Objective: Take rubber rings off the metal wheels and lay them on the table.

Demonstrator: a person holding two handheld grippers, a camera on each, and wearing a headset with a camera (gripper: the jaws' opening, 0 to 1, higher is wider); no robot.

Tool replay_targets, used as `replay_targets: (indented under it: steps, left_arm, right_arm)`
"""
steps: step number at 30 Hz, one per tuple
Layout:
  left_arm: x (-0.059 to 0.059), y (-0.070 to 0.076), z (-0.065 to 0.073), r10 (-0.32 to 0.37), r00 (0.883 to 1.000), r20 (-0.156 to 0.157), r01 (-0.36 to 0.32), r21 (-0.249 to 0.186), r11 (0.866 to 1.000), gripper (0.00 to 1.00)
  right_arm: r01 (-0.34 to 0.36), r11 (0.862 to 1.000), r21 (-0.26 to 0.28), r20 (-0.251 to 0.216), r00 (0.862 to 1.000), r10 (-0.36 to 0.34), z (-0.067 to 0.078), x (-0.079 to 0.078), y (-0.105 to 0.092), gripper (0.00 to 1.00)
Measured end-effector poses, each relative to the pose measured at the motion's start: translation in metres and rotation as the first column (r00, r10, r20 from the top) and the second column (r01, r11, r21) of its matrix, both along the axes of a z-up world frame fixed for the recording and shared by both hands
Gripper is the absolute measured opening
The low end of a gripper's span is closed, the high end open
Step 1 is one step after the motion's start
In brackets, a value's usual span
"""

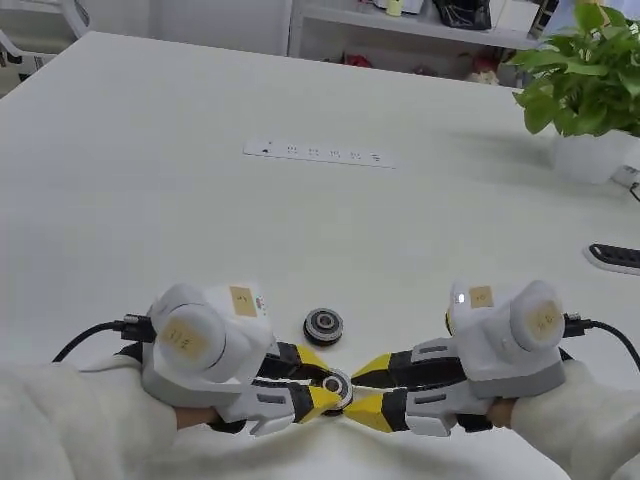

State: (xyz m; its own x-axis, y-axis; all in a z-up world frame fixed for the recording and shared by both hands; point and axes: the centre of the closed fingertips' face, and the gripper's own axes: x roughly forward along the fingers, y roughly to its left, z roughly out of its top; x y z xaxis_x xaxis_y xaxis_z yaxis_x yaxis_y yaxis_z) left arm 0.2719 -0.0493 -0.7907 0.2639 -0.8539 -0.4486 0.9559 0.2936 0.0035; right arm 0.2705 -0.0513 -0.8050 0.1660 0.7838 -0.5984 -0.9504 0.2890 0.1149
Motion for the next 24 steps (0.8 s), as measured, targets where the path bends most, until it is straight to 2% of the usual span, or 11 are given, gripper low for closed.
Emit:
replay_targets:
  steps: [20, 22, 24]
  left_arm:
    - [0.0005, -0.0001, 0.0002, 0.015, 1.0, -0.007, -0.015, -0.008, 1.0, 0.14]
    - [0.0005, -0.0001, 0.0002, 0.015, 1.0, -0.006, -0.015, -0.008, 1.0, 0.14]
    - [0.0006, 0.0, 0.0, 0.015, 1.0, -0.005, -0.015, -0.009, 1.0, 0.14]
  right_arm:
    - [-0.02, 0.999, -0.027, 0.017, 1.0, 0.021, -0.0025, -0.0019, -0.0012, 0.1]
    - [-0.011, 0.999, -0.036, 0.032, 0.999, 0.012, -0.0028, 0.001, -0.0011, 0.14]
    - [0.008, 1.0, -0.02, 0.034, 0.999, -0.007, -0.0006, 0.0038, 0.0008, 0.25]
